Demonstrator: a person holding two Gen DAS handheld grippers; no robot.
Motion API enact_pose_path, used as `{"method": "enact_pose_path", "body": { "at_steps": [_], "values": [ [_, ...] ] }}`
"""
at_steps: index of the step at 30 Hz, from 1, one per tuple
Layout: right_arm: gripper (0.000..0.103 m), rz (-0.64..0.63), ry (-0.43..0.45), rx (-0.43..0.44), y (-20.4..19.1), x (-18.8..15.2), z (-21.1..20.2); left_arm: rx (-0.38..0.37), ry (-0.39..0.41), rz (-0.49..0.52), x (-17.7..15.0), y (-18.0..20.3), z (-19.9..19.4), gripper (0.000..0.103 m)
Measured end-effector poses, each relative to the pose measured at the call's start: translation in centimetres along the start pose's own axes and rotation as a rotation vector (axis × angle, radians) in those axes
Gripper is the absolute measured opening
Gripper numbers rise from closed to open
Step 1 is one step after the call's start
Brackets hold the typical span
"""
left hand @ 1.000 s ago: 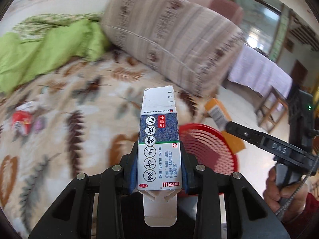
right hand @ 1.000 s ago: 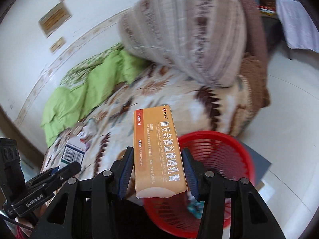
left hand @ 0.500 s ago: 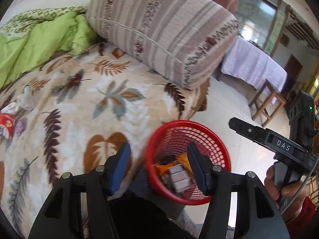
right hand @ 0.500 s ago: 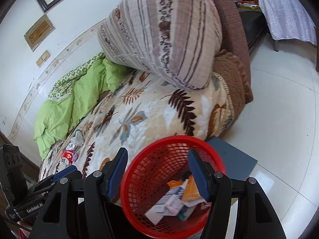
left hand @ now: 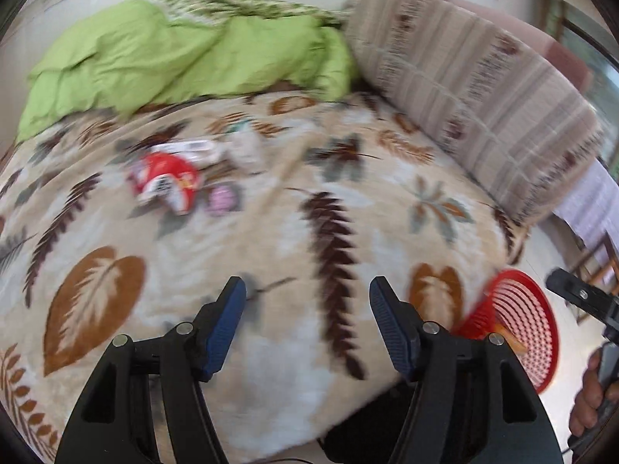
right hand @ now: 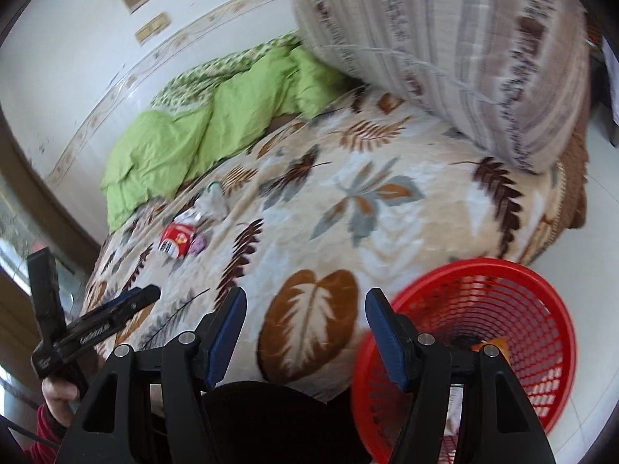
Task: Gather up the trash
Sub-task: 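Bring both open tools back over the trash on the bed, then grasp the red cigarette pack with the left tool while the right tool grasps the white sock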
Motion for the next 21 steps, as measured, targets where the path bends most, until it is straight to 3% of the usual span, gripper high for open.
{"method": "enact_pose_path", "body": {
  "at_steps": [7,10,12,17,21],
  "values": [
    [0.068,-0.135,-0.072,0.037,-6.0,1.4,5.9,0.107,-0.038,-0.192,0.6,-9.5,2.9,0.065],
    [0.078,-0.169,-0.092,0.055,-8.4,2.8,9.4,0.150,-0.019,-0.232,1.3,-11.9,3.7,0.065],
    [0.079,-0.187,-0.105,0.056,-9.6,3.9,11.9,0.170,-0.005,-0.260,1.7,-13.5,4.3,0.065],
    [0.079,-0.235,-0.153,0.054,-12.5,6.7,19.6,0.142,-0.031,-0.359,2.3,-16.6,6.0,0.065],
    [0.079,-0.248,-0.145,0.021,-13.7,9.3,25.5,0.121,-0.039,-0.364,3.1,-17.3,7.2,0.065]
  ]
}}
Point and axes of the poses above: each gripper's, at about its wrist camera, not at the fingertips, and z roughly the way its jaws point, y to its right, x to its top, the point moved 4 cm from there along z, roughly the way its jaws point, and after that the axes turned 8 degrees about x, right-handed, at the moved point
